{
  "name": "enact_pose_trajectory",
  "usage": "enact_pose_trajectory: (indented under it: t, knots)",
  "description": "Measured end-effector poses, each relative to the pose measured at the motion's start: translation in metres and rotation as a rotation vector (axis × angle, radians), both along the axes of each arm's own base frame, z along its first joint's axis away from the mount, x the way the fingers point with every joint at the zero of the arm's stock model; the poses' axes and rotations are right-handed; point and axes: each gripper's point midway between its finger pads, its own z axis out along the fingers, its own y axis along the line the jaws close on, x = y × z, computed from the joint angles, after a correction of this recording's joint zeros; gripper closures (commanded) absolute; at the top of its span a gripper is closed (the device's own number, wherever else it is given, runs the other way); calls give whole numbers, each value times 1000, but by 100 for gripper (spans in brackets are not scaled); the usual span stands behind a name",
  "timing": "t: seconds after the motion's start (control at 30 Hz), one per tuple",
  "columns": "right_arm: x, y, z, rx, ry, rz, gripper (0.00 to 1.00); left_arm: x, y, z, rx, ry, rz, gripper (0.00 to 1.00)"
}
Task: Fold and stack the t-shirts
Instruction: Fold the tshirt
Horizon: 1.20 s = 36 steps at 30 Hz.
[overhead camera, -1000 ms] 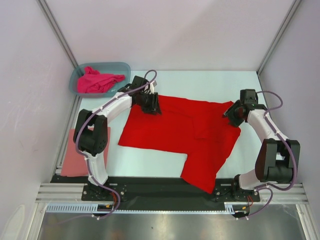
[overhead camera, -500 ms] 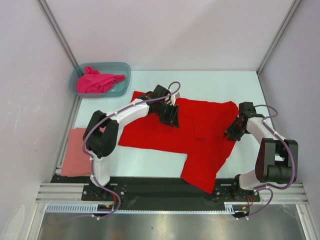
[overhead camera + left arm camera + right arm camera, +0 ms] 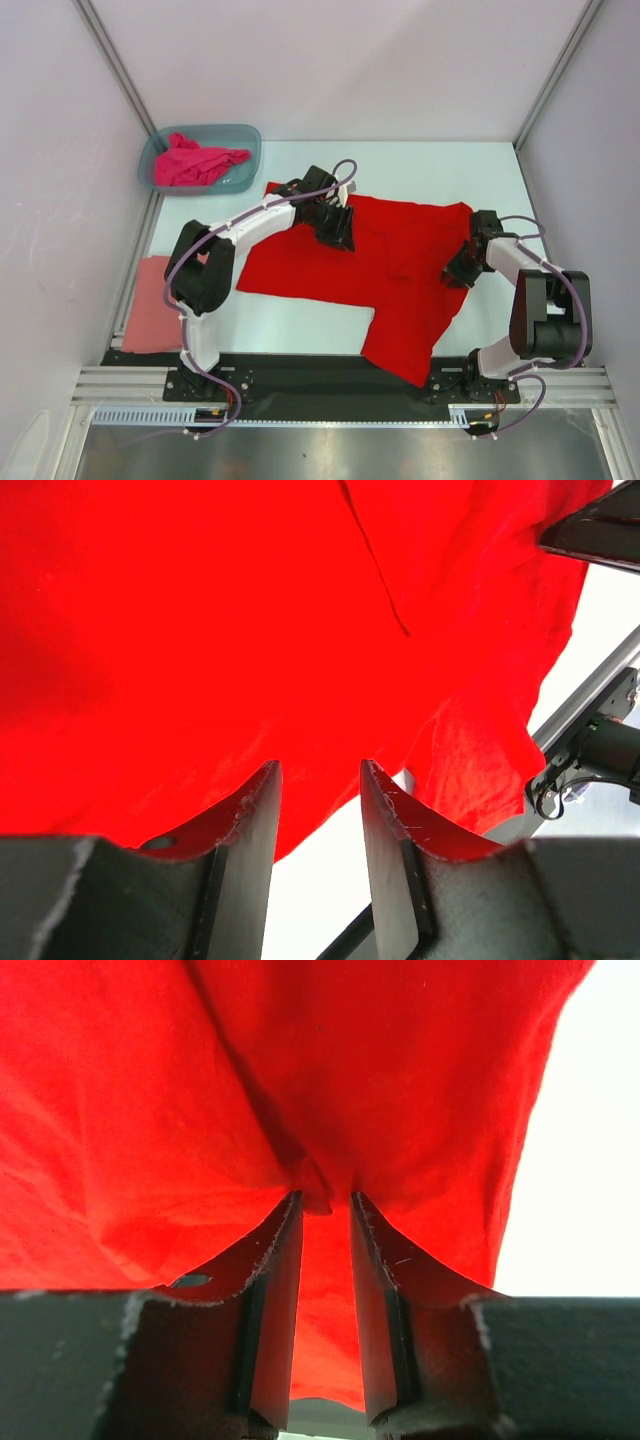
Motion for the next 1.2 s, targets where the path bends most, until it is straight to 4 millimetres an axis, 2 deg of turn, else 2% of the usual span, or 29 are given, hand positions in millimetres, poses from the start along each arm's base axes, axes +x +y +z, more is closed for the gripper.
enact_pose_trajectory:
  t: [0.37, 0.5, 0.57, 0.77, 0.87, 0.9, 0.97, 1.07, 1.17, 1.2]
  knots:
    - [6, 0, -6, 0, -16, -2, 76, 0, 1, 1, 5, -7, -11, 57]
    - [7, -1, -6, 0, -15, -3, 93, 0, 1, 1, 5, -7, -11, 58]
    - [7, 0, -6, 2, -14, -4, 96, 0, 1, 1, 5, -7, -11, 58]
    - [3, 1, -5, 7, 2, -3, 96, 0, 1, 1, 5, -7, -11, 58]
    - [2, 1, -3, 11, 11, -3, 83, 0, 1, 1, 4, -7, -11, 57]
    - [2, 2, -3, 13, 10, -2, 83, 0, 1, 1, 4, -7, -11, 58]
    - [2, 2, -2, 17, 10, 1, 84, 0, 1, 1, 4, -7, -11, 58]
    - [4, 4, -1, 27, 7, 5, 90, 0, 1, 1, 4, -7, -11, 58]
    - [5, 5, 0, 33, 6, 6, 100, 1, 2, 1, 4, -7, -8, 58]
    - [5, 6, 0, 34, 6, 7, 100, 2, 2, 1, 4, -7, -7, 58]
